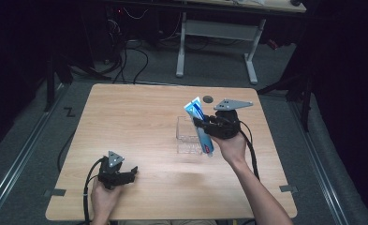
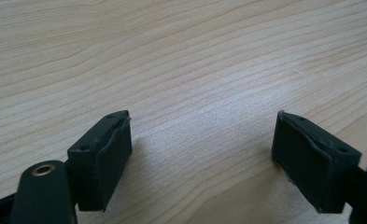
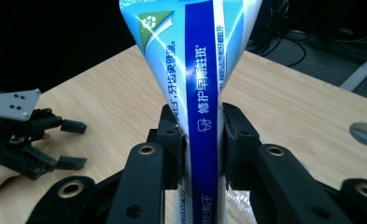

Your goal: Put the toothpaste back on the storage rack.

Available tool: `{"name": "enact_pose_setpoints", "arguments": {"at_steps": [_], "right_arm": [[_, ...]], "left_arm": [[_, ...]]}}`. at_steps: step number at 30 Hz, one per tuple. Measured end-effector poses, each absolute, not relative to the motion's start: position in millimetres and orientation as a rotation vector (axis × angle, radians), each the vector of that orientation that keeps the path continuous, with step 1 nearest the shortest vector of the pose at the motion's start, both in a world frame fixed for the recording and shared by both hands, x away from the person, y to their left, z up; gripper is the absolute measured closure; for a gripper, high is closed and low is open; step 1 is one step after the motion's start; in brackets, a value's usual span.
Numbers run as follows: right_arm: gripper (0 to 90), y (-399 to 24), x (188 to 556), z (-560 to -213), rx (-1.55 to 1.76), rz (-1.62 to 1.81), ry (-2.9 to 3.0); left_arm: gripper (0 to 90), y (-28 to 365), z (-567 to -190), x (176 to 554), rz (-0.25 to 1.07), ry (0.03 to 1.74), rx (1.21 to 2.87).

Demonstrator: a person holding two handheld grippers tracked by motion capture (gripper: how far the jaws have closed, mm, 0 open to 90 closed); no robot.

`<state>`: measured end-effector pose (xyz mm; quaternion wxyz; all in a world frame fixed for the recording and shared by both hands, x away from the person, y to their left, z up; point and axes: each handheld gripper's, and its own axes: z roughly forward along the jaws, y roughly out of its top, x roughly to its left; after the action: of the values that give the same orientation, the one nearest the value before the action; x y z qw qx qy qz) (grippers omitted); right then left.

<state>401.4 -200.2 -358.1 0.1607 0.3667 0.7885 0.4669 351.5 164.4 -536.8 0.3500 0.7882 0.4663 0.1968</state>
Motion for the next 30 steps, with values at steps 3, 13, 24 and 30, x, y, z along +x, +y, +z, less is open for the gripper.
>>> {"name": "enact_pose_setpoints", "arguments": {"at_steps": [3, 13, 24, 30], "right_arm": [[72.2, -195, 406, -354, 1.041, 1.332, 2.244], [72.2, -185, 421, -345, 1.036, 1.342, 2.226], [72.1, -178, 445, -347, 1.074, 1.332, 2.175], [71.9, -177, 455, -356, 1.099, 1.317, 2.163]], "left_arm": [[20.2, 164, -537, 352, 0.510, 1.208, 2.042], [20.2, 164, -537, 352, 0.510, 1.208, 2.042], [20.2, 165, -537, 352, 0.510, 1.207, 2.043], [20.4, 164, -537, 351, 0.514, 1.203, 2.045]]}}
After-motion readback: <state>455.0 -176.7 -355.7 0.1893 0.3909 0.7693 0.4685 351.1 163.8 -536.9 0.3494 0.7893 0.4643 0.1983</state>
